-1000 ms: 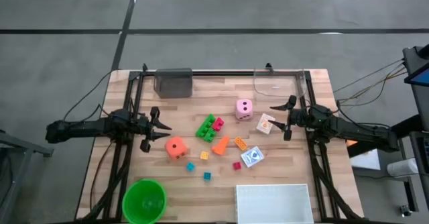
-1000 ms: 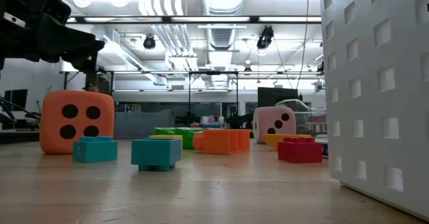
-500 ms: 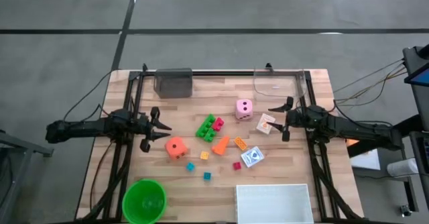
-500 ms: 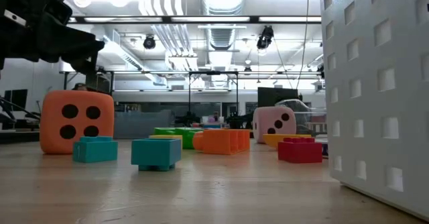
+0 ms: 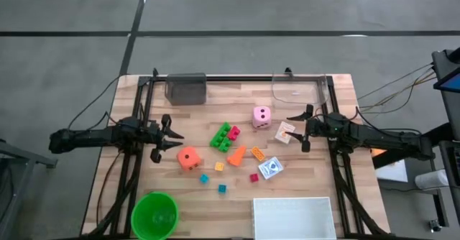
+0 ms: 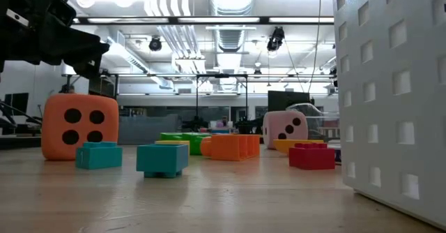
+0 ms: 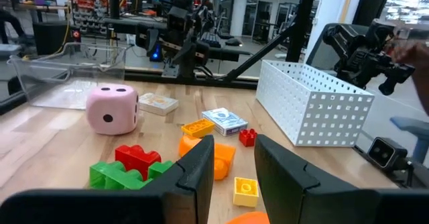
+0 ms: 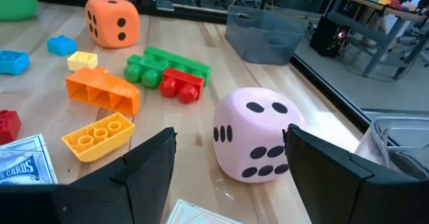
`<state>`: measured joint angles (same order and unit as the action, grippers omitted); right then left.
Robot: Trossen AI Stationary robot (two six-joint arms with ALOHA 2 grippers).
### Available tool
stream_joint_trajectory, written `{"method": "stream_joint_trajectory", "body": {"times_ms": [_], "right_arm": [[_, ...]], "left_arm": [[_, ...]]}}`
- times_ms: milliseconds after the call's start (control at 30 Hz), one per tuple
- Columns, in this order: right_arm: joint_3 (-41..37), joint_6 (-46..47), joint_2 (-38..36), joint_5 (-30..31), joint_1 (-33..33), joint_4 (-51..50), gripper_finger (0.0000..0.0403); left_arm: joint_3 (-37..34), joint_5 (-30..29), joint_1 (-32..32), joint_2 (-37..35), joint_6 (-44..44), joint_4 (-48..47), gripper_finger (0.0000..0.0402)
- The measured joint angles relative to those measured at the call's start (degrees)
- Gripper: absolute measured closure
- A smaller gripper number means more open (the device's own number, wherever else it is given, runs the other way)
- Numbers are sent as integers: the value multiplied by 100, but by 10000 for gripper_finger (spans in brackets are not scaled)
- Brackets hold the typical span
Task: Pick & Place Toys
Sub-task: Put the pink dice into the transparent bin
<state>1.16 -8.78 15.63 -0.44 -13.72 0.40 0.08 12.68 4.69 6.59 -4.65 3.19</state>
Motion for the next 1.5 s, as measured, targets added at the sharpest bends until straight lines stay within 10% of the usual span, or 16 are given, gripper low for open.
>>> {"method": "stream_joint_trajectory", "body": {"times_ms": [933, 1500], "right_arm": [[1, -1650, 60, 965, -28, 177, 128], [-1, -151, 62, -767, -28, 525, 128]], "left_arm": [[0, -263, 0, 0, -214, 474, 291], [0, -715, -2, 0, -288, 233, 291]]}}
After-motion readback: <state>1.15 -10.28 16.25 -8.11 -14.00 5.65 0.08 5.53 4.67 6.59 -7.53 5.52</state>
